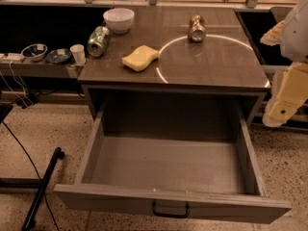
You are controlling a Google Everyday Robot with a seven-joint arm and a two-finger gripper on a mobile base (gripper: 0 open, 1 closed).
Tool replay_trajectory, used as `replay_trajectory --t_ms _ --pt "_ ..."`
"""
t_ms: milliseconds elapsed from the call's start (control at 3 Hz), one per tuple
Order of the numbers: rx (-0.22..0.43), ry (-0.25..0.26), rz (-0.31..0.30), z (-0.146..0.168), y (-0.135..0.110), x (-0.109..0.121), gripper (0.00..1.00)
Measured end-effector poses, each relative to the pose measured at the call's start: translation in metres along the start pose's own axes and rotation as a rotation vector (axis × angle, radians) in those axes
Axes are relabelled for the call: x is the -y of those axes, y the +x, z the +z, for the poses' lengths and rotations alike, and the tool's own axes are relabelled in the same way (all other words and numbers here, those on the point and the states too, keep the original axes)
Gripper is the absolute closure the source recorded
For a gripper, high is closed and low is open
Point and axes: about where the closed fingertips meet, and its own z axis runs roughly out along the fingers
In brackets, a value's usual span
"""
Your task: Place green can into top drawer
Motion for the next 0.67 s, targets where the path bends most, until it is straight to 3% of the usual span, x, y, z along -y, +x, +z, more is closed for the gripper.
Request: replay_trajectory --t_ms 333,667 --pt "0.0 0.0 -0.001 0.0 0.0 0.0 0.0" --pt "-0.014 0.044 -0.106 0.008 -0.033 0.023 0.0"
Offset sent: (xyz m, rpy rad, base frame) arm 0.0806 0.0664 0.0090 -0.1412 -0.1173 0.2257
